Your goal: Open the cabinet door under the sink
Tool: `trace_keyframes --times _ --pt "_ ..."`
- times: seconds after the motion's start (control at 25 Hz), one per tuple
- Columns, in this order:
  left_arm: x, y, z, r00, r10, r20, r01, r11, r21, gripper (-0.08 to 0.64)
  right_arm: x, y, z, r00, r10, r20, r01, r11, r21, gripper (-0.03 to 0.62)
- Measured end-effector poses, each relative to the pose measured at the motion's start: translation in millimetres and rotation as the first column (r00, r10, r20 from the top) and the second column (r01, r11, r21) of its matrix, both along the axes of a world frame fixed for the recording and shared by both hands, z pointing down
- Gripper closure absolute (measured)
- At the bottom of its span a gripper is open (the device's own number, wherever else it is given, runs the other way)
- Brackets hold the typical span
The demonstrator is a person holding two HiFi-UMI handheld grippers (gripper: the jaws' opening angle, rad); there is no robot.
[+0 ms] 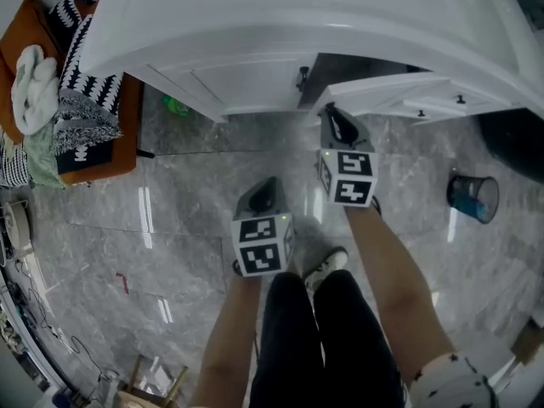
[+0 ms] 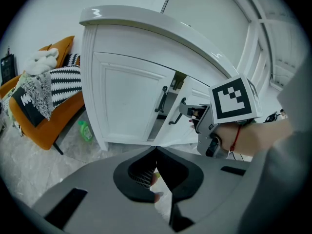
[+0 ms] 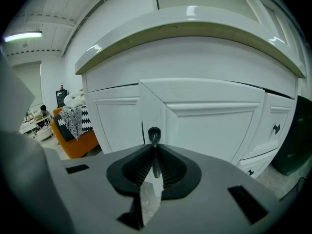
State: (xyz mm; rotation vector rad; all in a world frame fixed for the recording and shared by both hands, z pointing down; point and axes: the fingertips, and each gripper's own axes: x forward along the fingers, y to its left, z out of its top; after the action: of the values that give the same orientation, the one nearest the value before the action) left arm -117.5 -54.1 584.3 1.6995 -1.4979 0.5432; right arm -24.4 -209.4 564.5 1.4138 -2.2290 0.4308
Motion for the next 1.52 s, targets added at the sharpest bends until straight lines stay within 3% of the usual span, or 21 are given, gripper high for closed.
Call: trace_keyframes --times 1.52 --pt "37.1 29.1 -5.8 1.0 0.019 0.011 -0.019 1.0 -0.013 0.555 66.4 82.7 -2.9 1.0 0.024 -0.005 -0.024 1.0 -0.008 0.549"
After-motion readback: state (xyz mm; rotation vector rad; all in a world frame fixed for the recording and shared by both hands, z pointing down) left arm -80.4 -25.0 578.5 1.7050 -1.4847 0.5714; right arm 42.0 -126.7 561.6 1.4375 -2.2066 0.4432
